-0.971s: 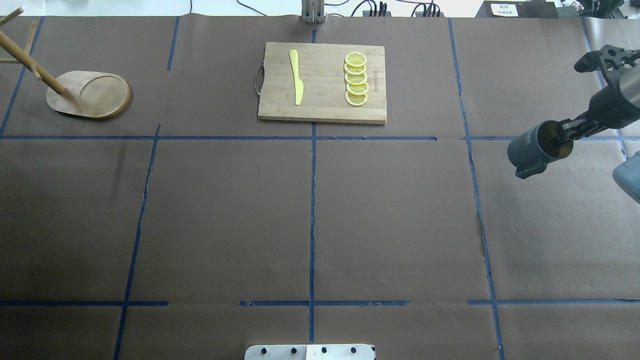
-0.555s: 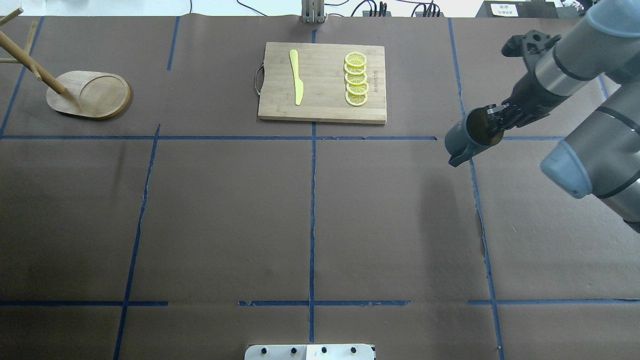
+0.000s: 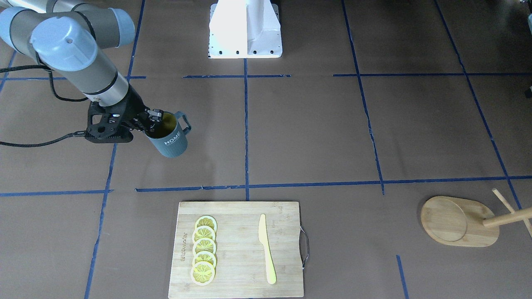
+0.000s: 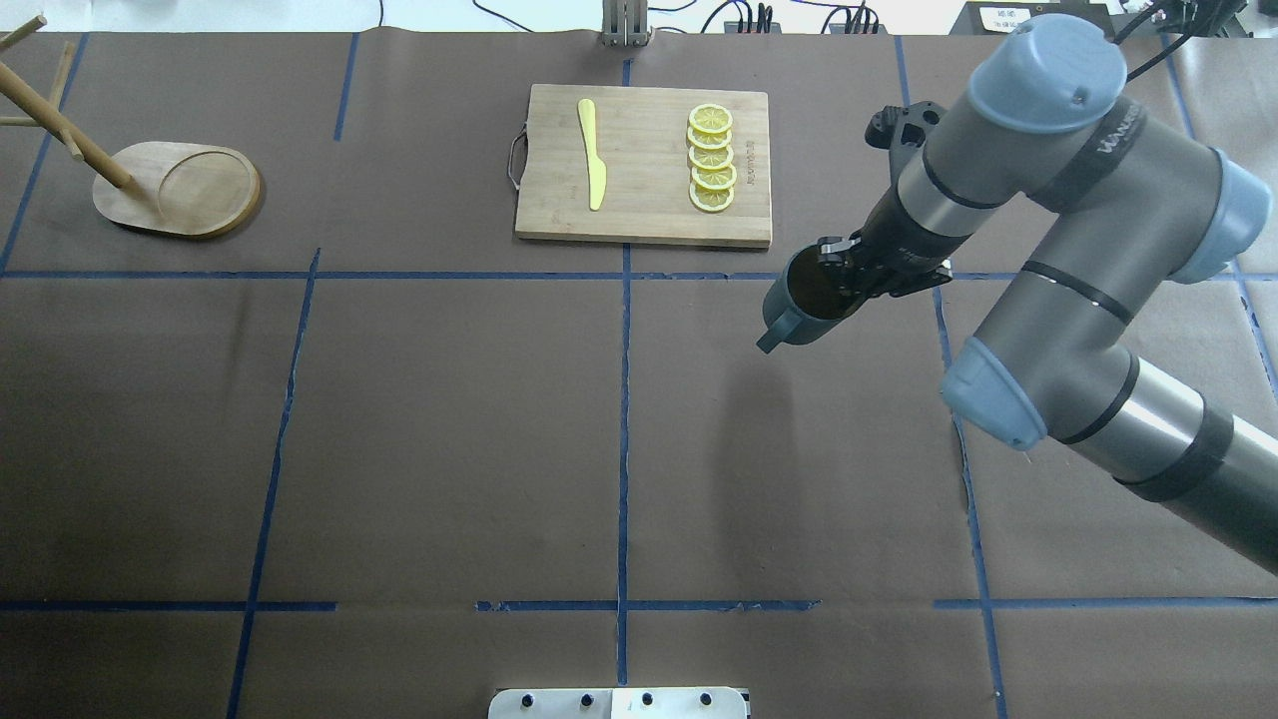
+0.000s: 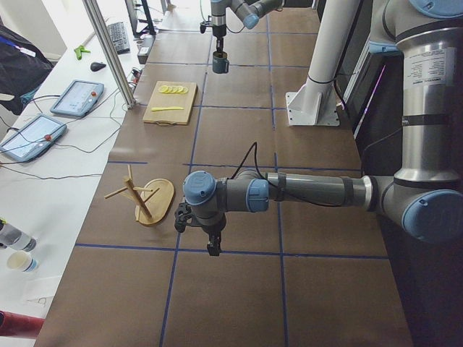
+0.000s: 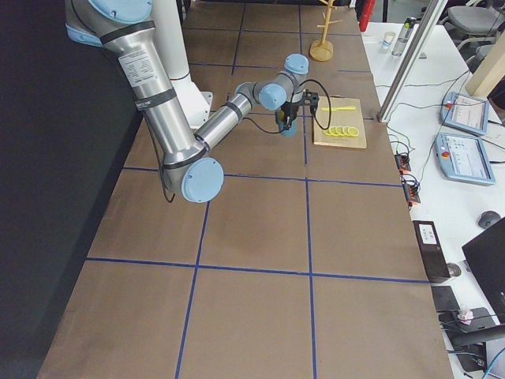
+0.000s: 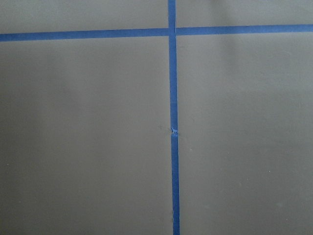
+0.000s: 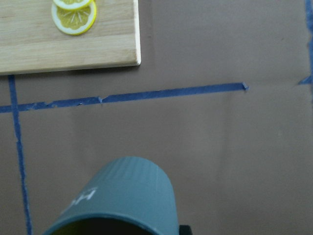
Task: Hang cup on storage rack
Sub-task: 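Carry the teal mug with the right gripper toward the table center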
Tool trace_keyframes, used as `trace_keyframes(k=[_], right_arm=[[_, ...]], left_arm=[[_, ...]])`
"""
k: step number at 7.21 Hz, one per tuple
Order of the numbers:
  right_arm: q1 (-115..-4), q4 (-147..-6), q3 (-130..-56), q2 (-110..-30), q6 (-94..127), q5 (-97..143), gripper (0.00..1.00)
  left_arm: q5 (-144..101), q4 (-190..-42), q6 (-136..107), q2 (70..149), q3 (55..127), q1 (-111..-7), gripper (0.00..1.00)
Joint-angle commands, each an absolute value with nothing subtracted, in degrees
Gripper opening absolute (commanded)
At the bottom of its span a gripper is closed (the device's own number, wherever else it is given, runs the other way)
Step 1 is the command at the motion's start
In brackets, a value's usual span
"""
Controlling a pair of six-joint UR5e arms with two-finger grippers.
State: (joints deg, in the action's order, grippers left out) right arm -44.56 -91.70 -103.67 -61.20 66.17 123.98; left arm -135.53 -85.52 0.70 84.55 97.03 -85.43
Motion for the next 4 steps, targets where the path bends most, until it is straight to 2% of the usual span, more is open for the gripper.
trace_keyframes(k=[1, 4], right_arm=[[-36.43, -98.57, -102.66, -53.57, 84.2, 117.48, 0.0], [-30.86, -99.06, -90.48, -43.44, 95.7, 113.73, 0.0]], left_arm=[[-135.53, -85.52, 0.7, 84.55, 97.12, -85.43, 1.0], [-135.62, -85.43, 0.7, 84.46, 97.21, -85.52, 1.0]])
